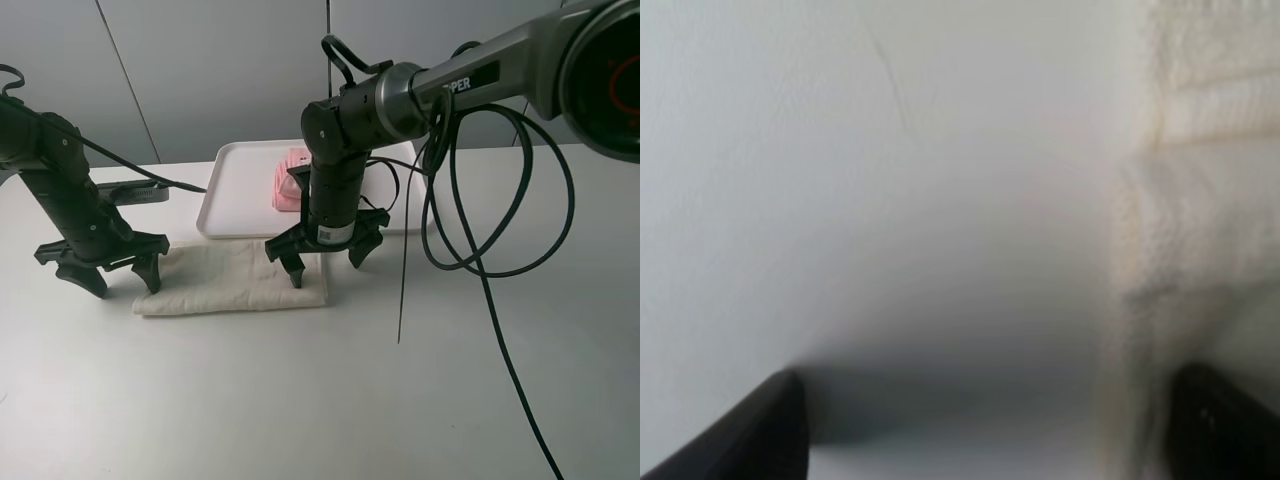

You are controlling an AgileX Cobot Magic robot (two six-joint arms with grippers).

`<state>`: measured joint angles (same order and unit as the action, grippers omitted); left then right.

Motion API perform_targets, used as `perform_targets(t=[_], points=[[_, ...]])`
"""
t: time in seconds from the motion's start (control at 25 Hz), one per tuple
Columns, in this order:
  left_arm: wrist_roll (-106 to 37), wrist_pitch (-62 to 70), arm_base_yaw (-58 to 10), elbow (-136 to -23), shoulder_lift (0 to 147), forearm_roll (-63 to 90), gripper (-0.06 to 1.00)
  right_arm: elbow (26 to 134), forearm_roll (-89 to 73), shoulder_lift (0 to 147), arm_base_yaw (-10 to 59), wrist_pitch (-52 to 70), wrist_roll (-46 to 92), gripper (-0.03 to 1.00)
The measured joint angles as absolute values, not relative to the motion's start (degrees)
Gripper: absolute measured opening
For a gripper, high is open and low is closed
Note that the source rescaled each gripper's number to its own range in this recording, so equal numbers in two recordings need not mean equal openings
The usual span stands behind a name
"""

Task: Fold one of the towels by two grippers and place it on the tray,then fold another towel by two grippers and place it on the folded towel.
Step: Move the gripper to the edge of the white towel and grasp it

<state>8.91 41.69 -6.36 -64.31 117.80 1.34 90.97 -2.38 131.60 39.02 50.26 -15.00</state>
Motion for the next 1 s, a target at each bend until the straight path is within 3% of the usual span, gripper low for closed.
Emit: perform_targets(t=[0.56,0.68,0.88,1.0], points=[[8.9,41.7,-6.4,-64.3,117.8,1.1,0.93,91.6,-2.3,132.9,40.5,49.3,-15.2,0.64],[8.9,41.7,-6.4,-64.3,117.8,1.1,0.93,91.6,-3.4,133.0,40.6,48.8,-15.2,0.47],[8.9,41.7,-6.4,-64.3,117.8,1.1,0.93,91.7,-5.4,133.2,41.2,47.8,-15.0,0.06],[8.8,41.7,-6.4,-64.3,117.8,1.0,0.93,91.7,-6.5,133.2,41.2,47.7,-13.9,0.05]])
